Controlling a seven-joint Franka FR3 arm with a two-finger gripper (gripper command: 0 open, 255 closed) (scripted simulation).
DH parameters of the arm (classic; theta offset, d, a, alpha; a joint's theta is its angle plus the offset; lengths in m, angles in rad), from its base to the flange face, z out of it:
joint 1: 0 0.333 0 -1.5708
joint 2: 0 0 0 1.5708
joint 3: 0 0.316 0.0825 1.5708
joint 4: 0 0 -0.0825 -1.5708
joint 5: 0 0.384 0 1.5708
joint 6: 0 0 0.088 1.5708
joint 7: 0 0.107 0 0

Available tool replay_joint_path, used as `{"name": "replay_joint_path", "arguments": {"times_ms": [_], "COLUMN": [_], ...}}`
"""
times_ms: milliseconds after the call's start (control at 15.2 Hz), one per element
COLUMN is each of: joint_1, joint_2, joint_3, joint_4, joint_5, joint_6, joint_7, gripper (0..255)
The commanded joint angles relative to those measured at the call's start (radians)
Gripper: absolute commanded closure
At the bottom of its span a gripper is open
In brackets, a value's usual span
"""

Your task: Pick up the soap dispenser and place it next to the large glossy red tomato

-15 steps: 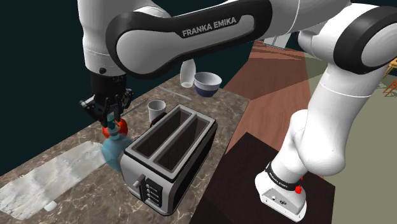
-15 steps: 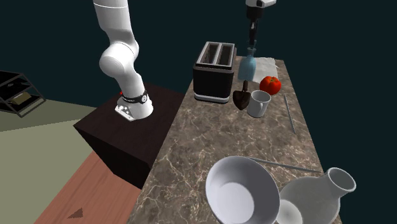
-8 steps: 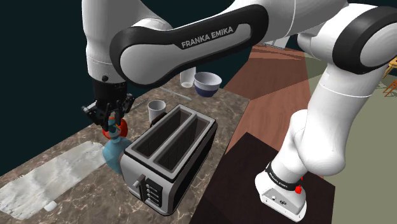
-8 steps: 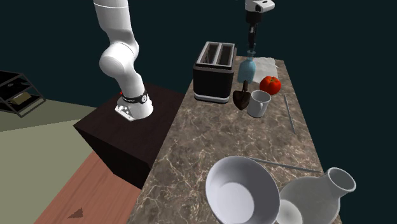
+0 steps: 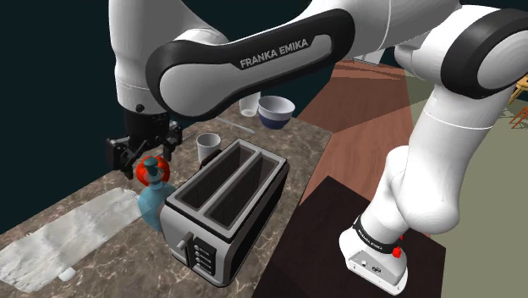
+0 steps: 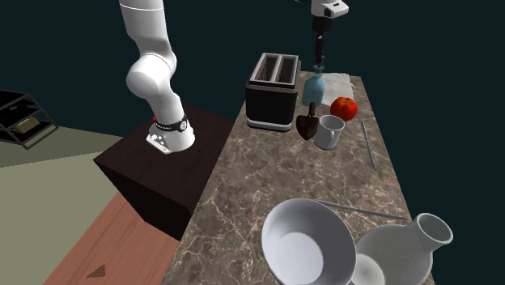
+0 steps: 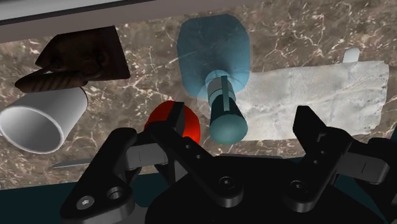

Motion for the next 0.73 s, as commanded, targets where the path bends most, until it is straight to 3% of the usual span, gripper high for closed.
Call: {"name": "replay_joint_path", "arguments": {"times_ms": [0, 330, 660], "joint_1": [0.000, -0.006, -0.005], "joint_2": [0.000, -0.048, -0.048], "joint_3": [0.000, 0.001, 0.001], "joint_4": [-0.001, 0.068, 0.068], "joint_5": [0.000, 0.018, 0.019], "joint_6": [0.000, -0.115, -0.115], "joint_7": [0.000, -0.014, -0.014], "gripper": [0, 0, 0]}}
